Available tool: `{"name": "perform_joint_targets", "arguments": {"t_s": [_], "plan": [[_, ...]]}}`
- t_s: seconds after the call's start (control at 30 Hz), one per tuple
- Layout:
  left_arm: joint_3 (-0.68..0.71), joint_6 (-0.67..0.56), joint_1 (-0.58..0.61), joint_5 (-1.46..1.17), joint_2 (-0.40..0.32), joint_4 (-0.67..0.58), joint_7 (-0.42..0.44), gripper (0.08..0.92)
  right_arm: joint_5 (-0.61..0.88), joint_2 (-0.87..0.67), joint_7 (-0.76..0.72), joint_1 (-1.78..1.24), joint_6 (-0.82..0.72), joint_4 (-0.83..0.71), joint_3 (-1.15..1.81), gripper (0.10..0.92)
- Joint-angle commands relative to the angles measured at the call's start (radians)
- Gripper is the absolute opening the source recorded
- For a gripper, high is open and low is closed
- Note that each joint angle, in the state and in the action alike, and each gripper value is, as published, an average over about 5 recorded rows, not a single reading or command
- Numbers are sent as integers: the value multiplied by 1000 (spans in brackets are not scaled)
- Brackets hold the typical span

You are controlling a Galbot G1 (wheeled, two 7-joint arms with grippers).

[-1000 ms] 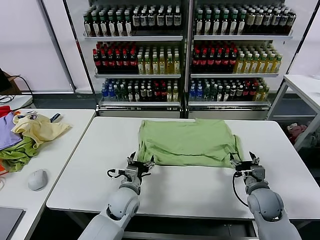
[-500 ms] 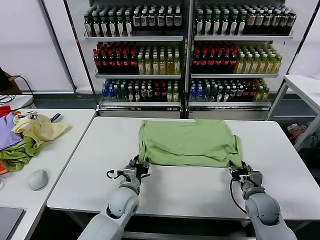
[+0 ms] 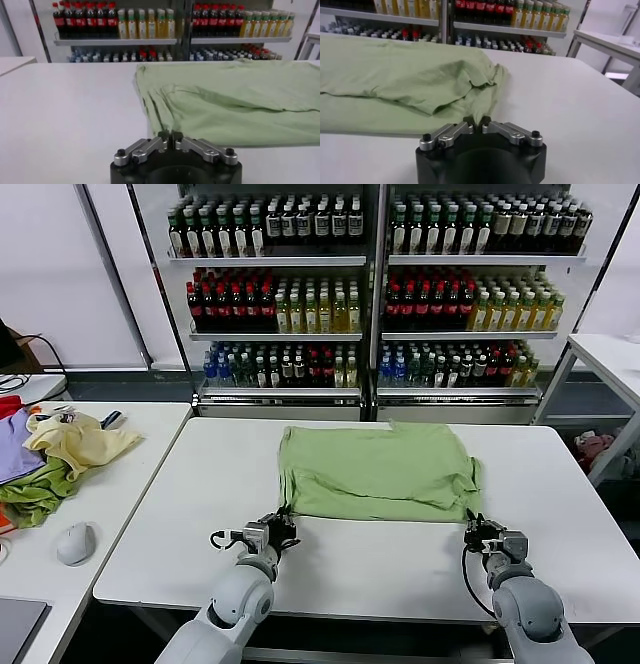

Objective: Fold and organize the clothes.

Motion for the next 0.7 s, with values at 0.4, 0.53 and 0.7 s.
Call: {"name": "perform_joint_targets", "arguments": {"t_s": [0.4, 0.53, 0.7], "plan": [[-55, -16, 298, 26, 103, -334, 10, 119, -14, 15, -2, -306, 3, 315, 70, 157], [-84, -15, 381, 33, 131, -395, 9, 119, -26, 14, -3, -370, 4, 368, 78, 157], [-107, -17, 480, 59, 152, -458, 10, 119, -40, 6, -3, -423, 6, 410, 79, 157]]}}
